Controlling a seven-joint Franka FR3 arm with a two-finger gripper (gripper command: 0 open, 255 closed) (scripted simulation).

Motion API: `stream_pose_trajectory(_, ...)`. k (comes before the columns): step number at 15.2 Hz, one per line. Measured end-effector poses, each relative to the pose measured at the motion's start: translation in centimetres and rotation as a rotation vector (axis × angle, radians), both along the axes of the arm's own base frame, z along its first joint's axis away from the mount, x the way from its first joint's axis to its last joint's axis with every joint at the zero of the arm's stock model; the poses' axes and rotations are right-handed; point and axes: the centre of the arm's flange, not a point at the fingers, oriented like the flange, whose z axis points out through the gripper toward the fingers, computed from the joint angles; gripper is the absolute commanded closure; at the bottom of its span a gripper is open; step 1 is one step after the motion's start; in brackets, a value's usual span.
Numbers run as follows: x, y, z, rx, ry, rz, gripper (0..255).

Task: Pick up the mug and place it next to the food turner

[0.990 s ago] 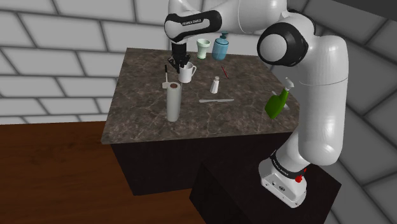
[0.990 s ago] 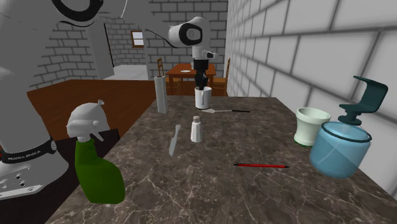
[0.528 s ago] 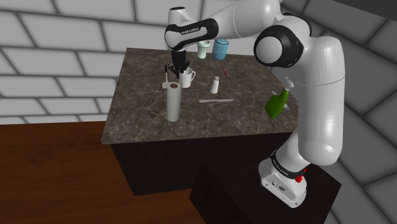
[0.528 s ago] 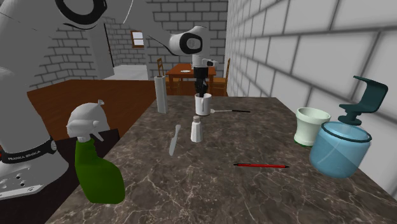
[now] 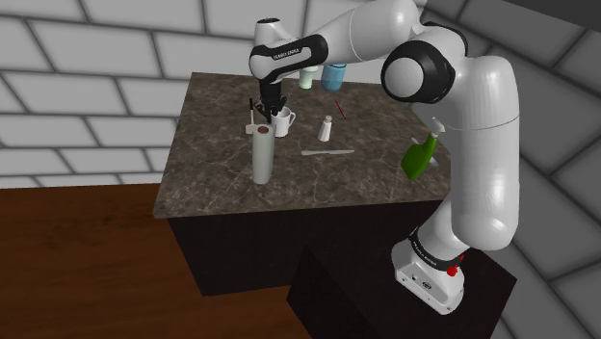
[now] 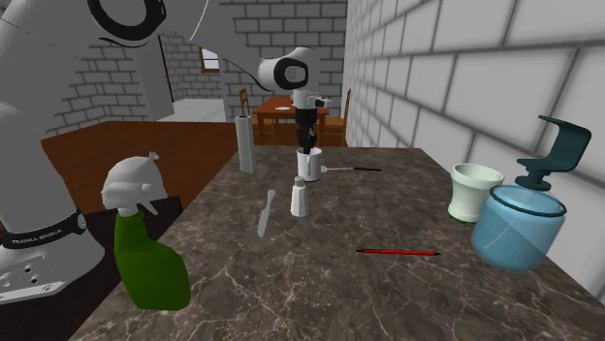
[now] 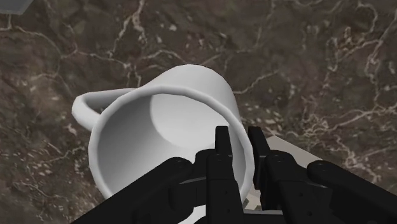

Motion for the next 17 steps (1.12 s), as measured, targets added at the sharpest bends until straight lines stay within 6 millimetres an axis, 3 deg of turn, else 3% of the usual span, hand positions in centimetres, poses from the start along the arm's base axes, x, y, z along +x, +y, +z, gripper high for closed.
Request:
stream_pose_trajectory(2, 0.0, 0.0, 0.0, 0.000, 0.000, 0.000, 255)
stream_pose_trajectory(3, 0.0, 0.0, 0.0, 0.000, 0.000, 0.000, 0)
stream_pose_trajectory(9, 0.0, 0.0, 0.0, 0.000, 0.000, 0.000, 0)
stream_pose_trajectory(14, 0.1, 0.3, 4.5, 0.000, -0.001, 0.000, 0)
stream_pose_trajectory(17, 0.2, 0.4, 4.9, 0.000, -0.001, 0.000, 0)
